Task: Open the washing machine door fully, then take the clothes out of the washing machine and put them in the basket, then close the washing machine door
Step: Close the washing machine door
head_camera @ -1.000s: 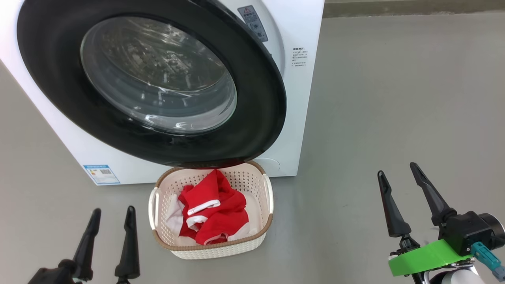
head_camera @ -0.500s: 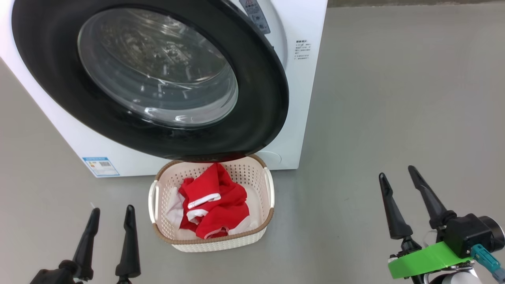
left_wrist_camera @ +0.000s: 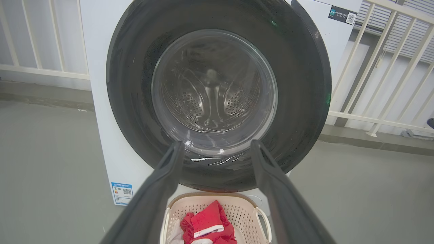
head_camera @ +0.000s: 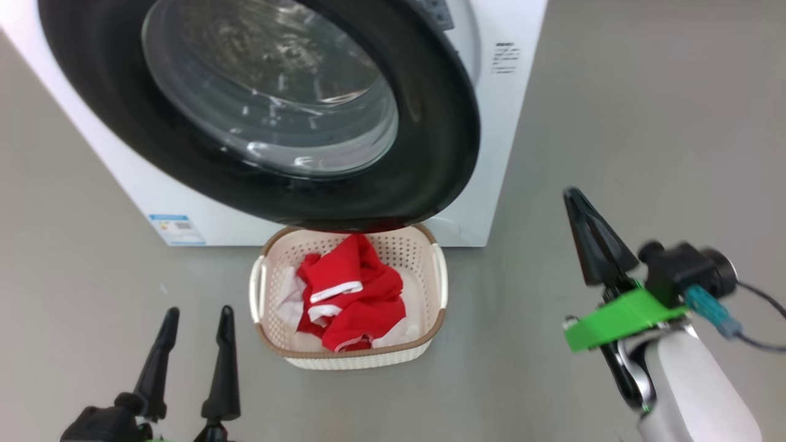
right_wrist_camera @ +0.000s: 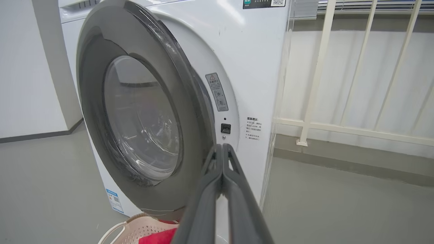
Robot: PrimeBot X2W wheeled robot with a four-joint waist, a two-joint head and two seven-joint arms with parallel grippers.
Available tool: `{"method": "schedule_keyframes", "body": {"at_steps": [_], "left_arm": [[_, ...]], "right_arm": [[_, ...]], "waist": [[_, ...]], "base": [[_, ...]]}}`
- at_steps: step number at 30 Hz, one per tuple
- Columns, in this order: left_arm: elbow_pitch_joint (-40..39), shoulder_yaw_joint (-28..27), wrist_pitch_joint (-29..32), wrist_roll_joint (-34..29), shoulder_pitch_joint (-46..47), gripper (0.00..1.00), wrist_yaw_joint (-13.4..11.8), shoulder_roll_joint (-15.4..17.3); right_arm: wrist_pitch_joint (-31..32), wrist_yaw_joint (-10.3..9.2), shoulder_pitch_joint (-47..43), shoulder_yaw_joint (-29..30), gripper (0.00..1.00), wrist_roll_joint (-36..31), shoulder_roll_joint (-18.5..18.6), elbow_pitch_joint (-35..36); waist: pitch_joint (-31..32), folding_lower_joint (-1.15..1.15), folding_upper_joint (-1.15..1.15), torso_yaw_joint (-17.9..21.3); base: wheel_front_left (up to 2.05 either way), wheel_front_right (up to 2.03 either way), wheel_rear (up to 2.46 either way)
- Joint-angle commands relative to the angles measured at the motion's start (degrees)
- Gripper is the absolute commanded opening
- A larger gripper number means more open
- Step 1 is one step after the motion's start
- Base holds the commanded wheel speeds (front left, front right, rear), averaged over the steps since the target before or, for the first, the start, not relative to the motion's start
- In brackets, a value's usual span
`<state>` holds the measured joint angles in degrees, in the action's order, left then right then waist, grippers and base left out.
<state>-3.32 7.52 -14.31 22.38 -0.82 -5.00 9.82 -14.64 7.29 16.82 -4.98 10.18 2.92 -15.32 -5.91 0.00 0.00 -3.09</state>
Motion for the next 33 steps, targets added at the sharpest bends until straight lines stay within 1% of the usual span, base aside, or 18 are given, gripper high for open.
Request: {"method": "schedule_keyframes", "body": {"at_steps": [1, 5, 14, 22, 27, 33], "left_arm": [[-1.6, -1.8, -0.7, -0.5, 2.3, 1.0, 0.2, 0.4], [-1.8, -1.1, -0.7, -1.1, 3.2, 1.0, 0.5, -0.3], [-0.6, -0.4, -0.7, -1.4, 5.4, 1.0, 1.9, -1.5], [-0.1, 0.1, -0.7, -2.1, 7.5, 1.0, 3.0, -2.2], [0.3, 0.2, -0.7, -2.0, 8.4, 1.0, 3.6, -2.7], [1.5, 0.1, -0.7, -2.0, 9.6, 1.0, 4.5, -3.1]], "right_arm": [[-0.4, 0.2, 2.0, -1.6, 0.0, 0.4, 0.0, 1.0], [-0.2, 0.2, 6.7, -3.7, 0.0, 0.9, 0.0, -2.6], [-0.3, 0.2, 14.9, -5.7, 0.0, 2.6, 0.0, -10.0], [-0.3, 0.2, 22.5, -4.2, 0.0, 2.1, 0.0, -14.9], [-0.3, 0.2, 26.3, -1.7, 0.0, 1.3, 0.0, -15.8], [-0.4, 0.2, 30.4, -0.2, 0.0, 0.3, 0.0, -16.4]], "waist": [[-0.8, 0.0, 0.0, -1.1], [-2.4, 0.0, 0.0, -3.1], [-5.8, 0.0, 0.0, -8.0], [-9.8, 0.0, 0.0, -11.6], [-12.2, 0.0, 0.0, -13.5], [-14.1, 0.0, 0.0, -14.8]], "base": [[0.0, 0.0, 0.0], [0.0, 0.0, 0.0], [0.0, 0.0, 0.0], [0.0, 0.0, 0.0], [0.0, 0.0, 0.0], [0.0, 0.0, 0.0]]}}
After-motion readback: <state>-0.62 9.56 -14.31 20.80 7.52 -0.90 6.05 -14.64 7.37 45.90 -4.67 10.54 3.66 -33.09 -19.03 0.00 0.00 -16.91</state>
